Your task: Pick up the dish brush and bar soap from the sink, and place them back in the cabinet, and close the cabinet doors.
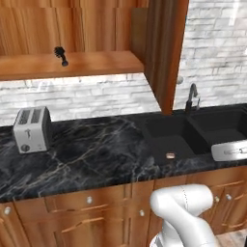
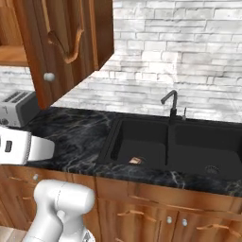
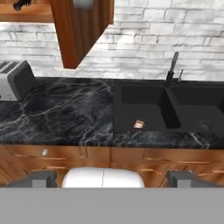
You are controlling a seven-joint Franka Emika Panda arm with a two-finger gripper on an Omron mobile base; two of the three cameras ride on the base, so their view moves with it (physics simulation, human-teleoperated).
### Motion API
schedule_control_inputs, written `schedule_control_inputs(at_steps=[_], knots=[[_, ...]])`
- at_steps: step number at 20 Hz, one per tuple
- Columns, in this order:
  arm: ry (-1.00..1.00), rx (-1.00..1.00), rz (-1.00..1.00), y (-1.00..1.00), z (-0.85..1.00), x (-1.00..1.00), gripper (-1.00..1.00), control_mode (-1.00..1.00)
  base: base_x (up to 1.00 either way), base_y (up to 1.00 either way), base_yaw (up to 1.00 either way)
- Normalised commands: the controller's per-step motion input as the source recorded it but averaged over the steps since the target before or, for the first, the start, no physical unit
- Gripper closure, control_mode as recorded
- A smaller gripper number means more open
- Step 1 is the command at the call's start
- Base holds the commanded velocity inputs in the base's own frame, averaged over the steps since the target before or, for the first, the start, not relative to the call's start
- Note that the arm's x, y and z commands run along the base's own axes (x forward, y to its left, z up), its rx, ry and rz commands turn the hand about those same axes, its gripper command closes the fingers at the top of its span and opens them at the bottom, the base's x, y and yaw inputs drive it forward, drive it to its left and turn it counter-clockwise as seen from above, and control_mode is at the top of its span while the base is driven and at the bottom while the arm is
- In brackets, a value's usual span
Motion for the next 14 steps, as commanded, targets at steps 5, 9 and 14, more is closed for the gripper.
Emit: schedule_control_inputs(at_steps=[5, 9, 14], knots=[[0.00, 0.00, 0.00, 0.00, 0.00, 0.00, -1.00, 1.00, 0.00, -0.60, -0.03], [0.00, 0.00, 0.00, 0.00, 0.00, 0.00, -1.00, 1.00, 0.00, -0.53, -0.03], [0.00, 0.00, 0.00, 0.00, 0.00, 0.00, -1.00, 1.00, 0.00, -0.51, -0.03]])
